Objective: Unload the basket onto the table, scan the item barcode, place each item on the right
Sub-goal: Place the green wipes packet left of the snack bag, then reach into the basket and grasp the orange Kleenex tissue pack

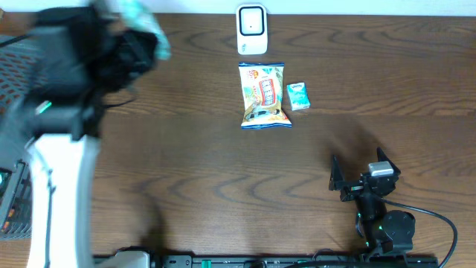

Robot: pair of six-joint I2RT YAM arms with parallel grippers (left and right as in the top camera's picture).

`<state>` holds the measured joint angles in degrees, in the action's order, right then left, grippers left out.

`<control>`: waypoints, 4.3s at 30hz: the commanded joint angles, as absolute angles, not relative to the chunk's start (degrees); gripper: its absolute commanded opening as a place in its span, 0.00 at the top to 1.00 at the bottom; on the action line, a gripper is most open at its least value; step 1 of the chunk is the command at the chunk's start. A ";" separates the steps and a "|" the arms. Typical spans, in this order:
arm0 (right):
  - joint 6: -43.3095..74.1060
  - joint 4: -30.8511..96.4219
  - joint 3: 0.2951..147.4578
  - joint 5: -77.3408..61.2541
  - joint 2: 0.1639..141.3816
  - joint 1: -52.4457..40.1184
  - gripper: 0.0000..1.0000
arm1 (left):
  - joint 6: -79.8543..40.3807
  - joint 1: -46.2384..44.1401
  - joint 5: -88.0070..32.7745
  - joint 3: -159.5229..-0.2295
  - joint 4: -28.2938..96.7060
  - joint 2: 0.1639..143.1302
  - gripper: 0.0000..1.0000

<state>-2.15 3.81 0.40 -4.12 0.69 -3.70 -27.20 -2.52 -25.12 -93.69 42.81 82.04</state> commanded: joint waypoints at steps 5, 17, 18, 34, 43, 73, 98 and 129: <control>-2.63 4.08 0.32 -4.23 0.38 -3.42 0.01 | -21.15 -14.68 -9.06 -93.93 43.68 99.35 0.92; -2.63 4.08 0.32 -4.23 0.38 -3.42 0.01 | -20.16 -21.34 -1.87 -93.93 41.63 117.99 0.51; -2.63 4.08 0.32 -4.23 0.38 -3.42 0.01 | -20.14 -21.34 -1.87 -93.93 41.63 117.97 0.42; -2.63 4.05 0.32 -4.23 0.38 -3.42 0.01 | -10.76 -12.23 18.68 -97.69 42.15 85.12 0.18; -2.63 4.05 0.32 -4.23 0.38 -3.42 0.01 | -22.24 21.41 25.32 -97.47 49.50 75.35 0.18; -2.63 4.08 0.32 -4.23 0.38 -3.42 0.01 | -28.40 55.99 25.56 -89.58 61.21 114.72 0.17; -2.63 4.05 0.32 -4.23 0.38 -3.42 0.01 | -23.94 55.96 25.56 -76.40 45.84 116.01 0.36; -2.63 4.08 0.32 -4.23 0.38 -3.42 0.01 | -48.36 46.94 -27.24 -80.38 33.69 64.66 0.93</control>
<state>-2.15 3.81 0.40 -4.12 0.69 -3.70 -44.80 52.31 -12.12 -80.09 34.96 66.24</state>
